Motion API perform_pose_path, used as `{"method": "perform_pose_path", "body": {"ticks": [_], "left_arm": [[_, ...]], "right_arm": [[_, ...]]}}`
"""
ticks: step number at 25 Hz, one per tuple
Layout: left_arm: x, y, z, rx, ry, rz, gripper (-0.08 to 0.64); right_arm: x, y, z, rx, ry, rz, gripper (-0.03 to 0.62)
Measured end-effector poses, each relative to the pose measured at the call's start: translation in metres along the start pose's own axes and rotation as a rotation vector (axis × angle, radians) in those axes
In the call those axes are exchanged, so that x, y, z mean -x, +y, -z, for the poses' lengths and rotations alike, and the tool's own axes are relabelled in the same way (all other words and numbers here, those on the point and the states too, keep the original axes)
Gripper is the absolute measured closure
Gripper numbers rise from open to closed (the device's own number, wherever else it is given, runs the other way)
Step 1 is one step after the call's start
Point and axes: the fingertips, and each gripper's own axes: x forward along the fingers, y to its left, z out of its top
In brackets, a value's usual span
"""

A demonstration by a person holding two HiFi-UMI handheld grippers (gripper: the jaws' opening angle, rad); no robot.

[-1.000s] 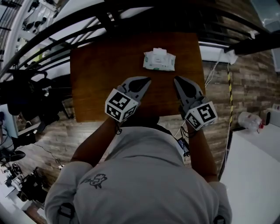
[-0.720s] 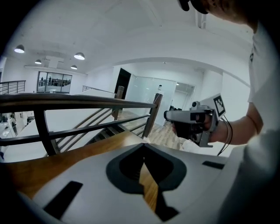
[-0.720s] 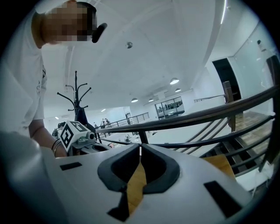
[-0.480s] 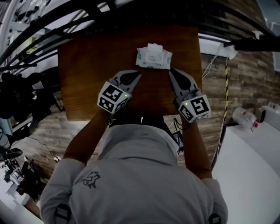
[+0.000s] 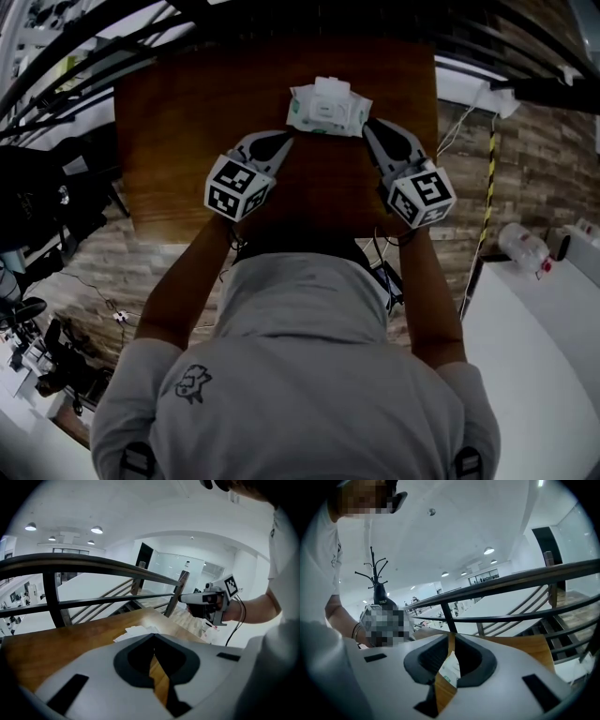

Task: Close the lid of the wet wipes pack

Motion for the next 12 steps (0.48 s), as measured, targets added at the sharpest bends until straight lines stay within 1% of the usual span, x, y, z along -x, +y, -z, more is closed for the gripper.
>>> {"method": "perform_pose_path", "body": {"ticks": [5, 12], "left_arm": [[-0.011, 0.009, 0.003, 0.021, 0.019, -0.004, 0.546], [-0.038, 0.028, 0.012, 0.018, 0.064, -0.018, 0.546]], "right_arm": [[-0.014, -0.022, 0.011, -0.038, 0.028, -0.008, 0.555], [-0.036, -0.057, 0.028, -0.082, 0.064, -0.031, 0.554]]}}
